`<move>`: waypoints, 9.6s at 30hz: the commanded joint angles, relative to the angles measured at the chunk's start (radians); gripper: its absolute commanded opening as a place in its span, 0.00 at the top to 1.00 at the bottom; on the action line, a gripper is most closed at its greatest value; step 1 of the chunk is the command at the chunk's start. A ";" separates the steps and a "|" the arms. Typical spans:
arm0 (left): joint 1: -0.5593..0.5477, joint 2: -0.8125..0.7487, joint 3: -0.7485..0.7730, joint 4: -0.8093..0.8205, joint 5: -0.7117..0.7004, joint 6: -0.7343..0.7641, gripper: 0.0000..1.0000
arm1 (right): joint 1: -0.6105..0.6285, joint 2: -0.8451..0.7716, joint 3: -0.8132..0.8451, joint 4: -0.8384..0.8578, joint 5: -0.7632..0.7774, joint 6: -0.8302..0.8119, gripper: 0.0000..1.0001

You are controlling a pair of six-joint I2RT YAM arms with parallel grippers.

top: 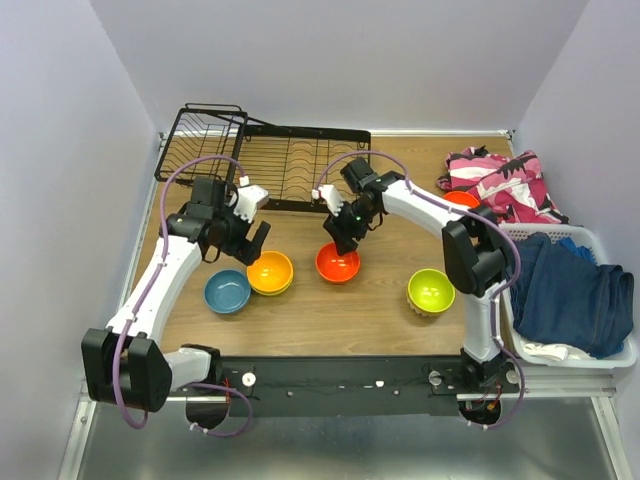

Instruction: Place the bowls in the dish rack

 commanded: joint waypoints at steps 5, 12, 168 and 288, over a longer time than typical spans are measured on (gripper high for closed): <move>0.031 -0.076 0.024 0.001 -0.032 0.014 0.02 | 0.081 -0.064 -0.066 -0.009 0.039 -0.020 0.39; 0.034 -0.121 -0.002 0.000 -0.029 0.024 0.01 | 0.158 -0.141 -0.183 0.004 0.058 -0.028 0.45; 0.473 0.269 0.070 0.256 0.118 -0.565 0.03 | -0.371 0.425 0.770 0.074 0.237 -0.073 0.37; -0.033 0.456 0.338 0.281 0.006 -0.692 0.02 | -0.397 0.163 0.301 0.001 0.150 0.151 0.58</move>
